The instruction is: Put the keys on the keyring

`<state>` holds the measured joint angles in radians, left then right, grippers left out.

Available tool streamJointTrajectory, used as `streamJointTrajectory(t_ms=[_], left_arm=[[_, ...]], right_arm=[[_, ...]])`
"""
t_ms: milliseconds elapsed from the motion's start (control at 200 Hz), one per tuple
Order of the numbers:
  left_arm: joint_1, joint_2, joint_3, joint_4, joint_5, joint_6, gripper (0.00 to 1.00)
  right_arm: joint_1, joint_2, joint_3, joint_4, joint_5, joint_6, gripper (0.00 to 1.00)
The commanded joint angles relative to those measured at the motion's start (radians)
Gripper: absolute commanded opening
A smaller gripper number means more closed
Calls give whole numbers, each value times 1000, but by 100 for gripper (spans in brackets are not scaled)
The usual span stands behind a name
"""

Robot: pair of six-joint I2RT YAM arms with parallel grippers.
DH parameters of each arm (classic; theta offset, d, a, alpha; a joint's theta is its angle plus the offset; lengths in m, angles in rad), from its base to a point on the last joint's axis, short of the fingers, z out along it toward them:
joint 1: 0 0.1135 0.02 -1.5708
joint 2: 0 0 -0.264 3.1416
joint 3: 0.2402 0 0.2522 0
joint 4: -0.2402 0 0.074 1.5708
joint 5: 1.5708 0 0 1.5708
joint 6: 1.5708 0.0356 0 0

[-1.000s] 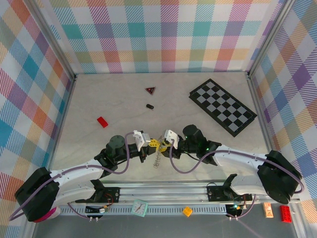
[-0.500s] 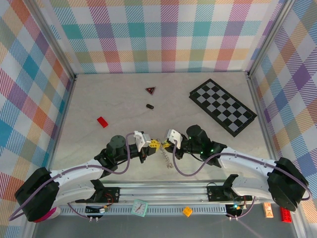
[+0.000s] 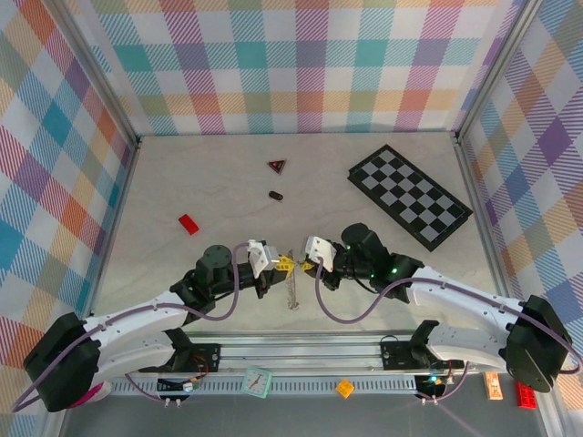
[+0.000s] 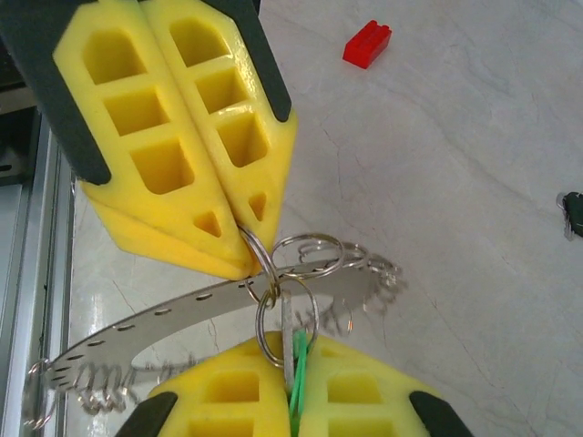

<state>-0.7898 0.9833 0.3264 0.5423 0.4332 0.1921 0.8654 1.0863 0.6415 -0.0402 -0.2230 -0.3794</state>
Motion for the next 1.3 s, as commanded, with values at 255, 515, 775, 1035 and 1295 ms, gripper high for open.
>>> streamJointTrajectory(t_ms=[255, 515, 775, 1035, 1295], left_arm=[[-12, -49, 13, -64, -35, 39, 16], [-12, -171, -40, 10, -193, 21, 42], [-9, -457, -65, -70, -698, 14, 54], [6, -658, 3, -267, -1045, -22, 62], [34, -703, 12, -393, -1169, -138, 66]], right_arm=[[0, 4, 102, -189, 114, -61, 0], [3, 25, 239, -390, 158, -92, 0], [75, 149, 370, -318, 79, -61, 0], [142, 364, 491, -94, 15, 2, 0], [125, 410, 257, 42, 190, -203, 0]])
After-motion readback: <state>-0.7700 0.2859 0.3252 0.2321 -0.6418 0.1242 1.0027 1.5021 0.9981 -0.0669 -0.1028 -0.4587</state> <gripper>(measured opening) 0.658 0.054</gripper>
